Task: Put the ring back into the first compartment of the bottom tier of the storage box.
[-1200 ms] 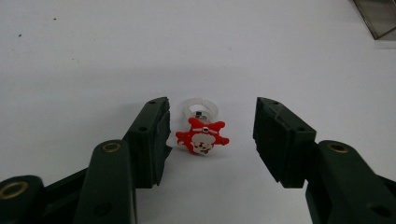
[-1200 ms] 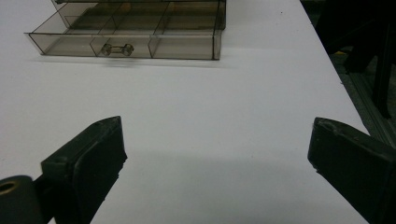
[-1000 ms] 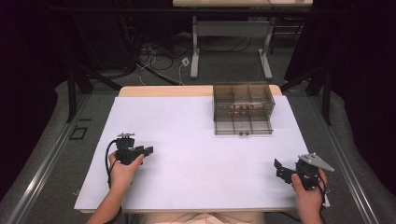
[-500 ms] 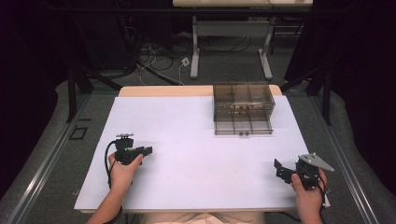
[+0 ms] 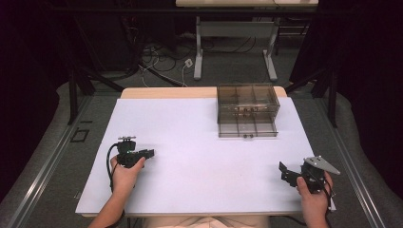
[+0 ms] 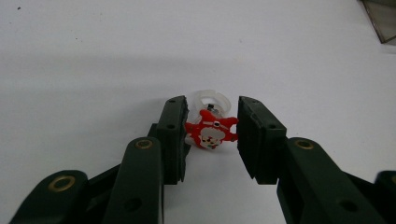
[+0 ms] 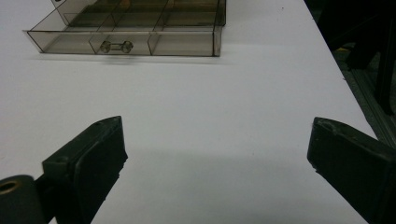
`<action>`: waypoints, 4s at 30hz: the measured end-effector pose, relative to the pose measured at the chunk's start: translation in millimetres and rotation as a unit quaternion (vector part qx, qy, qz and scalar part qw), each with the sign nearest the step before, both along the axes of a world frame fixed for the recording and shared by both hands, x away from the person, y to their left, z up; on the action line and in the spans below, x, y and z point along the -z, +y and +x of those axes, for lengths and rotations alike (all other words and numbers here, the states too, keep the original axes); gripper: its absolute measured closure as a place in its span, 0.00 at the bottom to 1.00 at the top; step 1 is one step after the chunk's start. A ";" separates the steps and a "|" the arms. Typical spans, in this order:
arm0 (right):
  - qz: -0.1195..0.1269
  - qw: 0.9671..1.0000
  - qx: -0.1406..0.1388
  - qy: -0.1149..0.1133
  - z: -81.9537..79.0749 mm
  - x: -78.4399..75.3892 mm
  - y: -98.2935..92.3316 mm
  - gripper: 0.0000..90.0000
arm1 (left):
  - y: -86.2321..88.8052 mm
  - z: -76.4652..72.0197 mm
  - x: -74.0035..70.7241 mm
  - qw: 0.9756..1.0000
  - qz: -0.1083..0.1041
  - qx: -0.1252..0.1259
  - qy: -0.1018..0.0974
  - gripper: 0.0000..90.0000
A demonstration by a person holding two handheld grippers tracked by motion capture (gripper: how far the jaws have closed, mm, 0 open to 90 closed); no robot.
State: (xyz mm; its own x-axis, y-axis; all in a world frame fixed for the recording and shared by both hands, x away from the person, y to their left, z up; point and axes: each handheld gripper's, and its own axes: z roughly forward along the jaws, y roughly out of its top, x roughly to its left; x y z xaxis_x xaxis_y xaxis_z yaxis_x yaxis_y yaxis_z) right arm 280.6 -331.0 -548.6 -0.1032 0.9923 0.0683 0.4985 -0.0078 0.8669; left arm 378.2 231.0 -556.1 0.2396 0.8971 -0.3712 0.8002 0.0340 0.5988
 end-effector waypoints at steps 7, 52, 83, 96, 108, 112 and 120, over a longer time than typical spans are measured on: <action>-0.002 1.000 -0.001 -0.002 0.0 -0.1 -0.6 0.05 | -0.1 -0.2 0.2 1.000 -0.001 0.002 0.000 0.74; 0.001 1.000 -0.001 0.000 0.6 -0.2 -0.4 0.05 | 1.4 -11.2 -13.2 0.998 0.002 -0.008 -0.061 0.75; -0.005 1.000 -0.003 -0.002 1.6 1.0 -0.1 0.05 | -21.2 -28.6 -32.9 0.986 0.051 0.012 -0.160 0.76; -0.001 1.000 -0.003 0.001 0.8 1.9 0.1 0.05 | -31.8 -24.9 -37.7 0.988 0.028 0.025 -0.148 0.76; -0.002 1.000 0.000 0.003 0.0 2.0 0.7 0.05 | -41.3 -12.7 -46.9 0.988 0.013 0.026 -0.148 0.76; -0.001 1.000 0.000 0.004 -0.1 2.3 0.8 0.05 | -49.3 -7.7 -50.7 0.988 0.019 0.031 -0.152 0.76; 0.001 1.000 0.000 0.003 -0.3 2.3 1.6 0.05 | -69.8 2.4 -63.8 0.986 0.027 0.052 -0.156 0.76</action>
State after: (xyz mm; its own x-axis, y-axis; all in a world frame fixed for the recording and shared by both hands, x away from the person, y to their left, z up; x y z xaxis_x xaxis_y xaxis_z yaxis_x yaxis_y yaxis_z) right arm 280.3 -329.4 -550.9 -0.1028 0.9922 0.0712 0.5036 -0.0098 0.8639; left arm 380.6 161.2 -492.2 0.4257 0.8784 -0.2171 0.5741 -0.0768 0.8152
